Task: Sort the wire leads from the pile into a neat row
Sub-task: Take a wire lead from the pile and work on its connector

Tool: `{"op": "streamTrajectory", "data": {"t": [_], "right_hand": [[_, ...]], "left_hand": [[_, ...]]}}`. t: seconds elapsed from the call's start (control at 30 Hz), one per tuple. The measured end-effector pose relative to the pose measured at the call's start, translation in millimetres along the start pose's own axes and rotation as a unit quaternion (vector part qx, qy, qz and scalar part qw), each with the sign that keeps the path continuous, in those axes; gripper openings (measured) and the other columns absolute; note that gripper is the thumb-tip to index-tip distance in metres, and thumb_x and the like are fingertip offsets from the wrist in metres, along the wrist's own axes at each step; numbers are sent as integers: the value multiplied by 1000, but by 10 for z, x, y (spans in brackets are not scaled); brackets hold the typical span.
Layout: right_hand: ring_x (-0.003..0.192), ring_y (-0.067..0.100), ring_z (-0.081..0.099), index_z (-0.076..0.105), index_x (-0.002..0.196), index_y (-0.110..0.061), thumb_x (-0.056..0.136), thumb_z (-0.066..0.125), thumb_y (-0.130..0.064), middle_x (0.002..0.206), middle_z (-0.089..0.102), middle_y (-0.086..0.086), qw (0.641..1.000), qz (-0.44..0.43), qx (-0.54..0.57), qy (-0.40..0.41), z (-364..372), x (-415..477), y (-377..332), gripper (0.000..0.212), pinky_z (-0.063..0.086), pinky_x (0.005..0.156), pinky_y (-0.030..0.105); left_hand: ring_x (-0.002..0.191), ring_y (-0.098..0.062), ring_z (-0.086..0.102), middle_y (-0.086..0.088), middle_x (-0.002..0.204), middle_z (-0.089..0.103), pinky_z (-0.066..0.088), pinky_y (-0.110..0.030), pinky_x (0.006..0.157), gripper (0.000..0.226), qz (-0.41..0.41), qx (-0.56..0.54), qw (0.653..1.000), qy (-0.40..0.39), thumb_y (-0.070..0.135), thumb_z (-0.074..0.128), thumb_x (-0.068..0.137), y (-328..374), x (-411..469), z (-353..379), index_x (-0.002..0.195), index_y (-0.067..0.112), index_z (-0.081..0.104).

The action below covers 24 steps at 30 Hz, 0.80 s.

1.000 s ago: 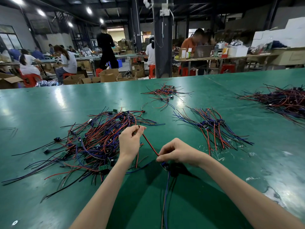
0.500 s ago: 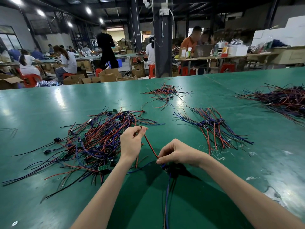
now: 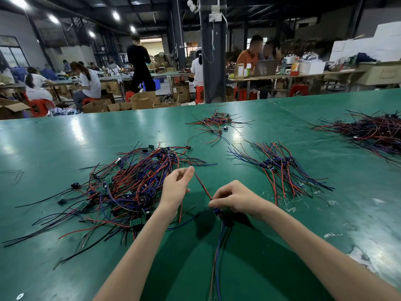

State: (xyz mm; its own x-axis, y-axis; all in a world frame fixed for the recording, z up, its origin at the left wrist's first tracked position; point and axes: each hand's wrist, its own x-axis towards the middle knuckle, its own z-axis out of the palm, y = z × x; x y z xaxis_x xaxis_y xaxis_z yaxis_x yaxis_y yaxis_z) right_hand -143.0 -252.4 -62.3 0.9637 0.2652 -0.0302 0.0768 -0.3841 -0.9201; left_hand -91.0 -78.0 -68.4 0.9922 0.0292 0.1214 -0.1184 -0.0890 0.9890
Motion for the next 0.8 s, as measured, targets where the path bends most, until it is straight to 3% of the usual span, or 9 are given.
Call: {"op": "streamTrajectory", "data": {"t": [0.13,0.3,0.43,0.57,0.8], "right_hand": [[36,3,37,69,68,-10,80,74,-10,53,61,-1,989,19,81,122,-77,64,20,13,29,37,15],[41,4,48,68,69,-9,80,74,-9,50,60,-7,954,34,193,225,-174,109,53,13,41,41,17],[41,6,49,67,74,-2,80,73,-5,53,62,0,932,29,295,210,-178,113,42,9,47,44,18],[43,6,51,67,77,0,81,70,-4,55,63,2,919,30,344,190,-151,117,11,7,49,46,17],[45,5,52,67,82,0,83,68,-5,56,61,-1,895,36,403,186,-174,110,3,5,49,48,16]], "left_hand": [[72,-7,55,1,91,60,50,-21,62,29,-34,31,994,-102,30,57,93,-19,-86,126,108,6,58],[62,-2,59,1,77,67,50,-17,62,13,1,40,972,-232,12,55,95,-18,-204,212,97,4,65],[59,-3,54,4,68,65,46,-17,61,12,34,61,970,-231,9,58,93,-3,-240,223,87,8,68],[54,-4,56,3,67,65,49,-17,55,15,-23,6,969,-248,11,55,94,33,-293,246,83,10,66],[53,-5,56,4,60,65,48,-18,53,17,-44,-16,962,-268,9,56,94,86,-324,253,80,7,66]]}}
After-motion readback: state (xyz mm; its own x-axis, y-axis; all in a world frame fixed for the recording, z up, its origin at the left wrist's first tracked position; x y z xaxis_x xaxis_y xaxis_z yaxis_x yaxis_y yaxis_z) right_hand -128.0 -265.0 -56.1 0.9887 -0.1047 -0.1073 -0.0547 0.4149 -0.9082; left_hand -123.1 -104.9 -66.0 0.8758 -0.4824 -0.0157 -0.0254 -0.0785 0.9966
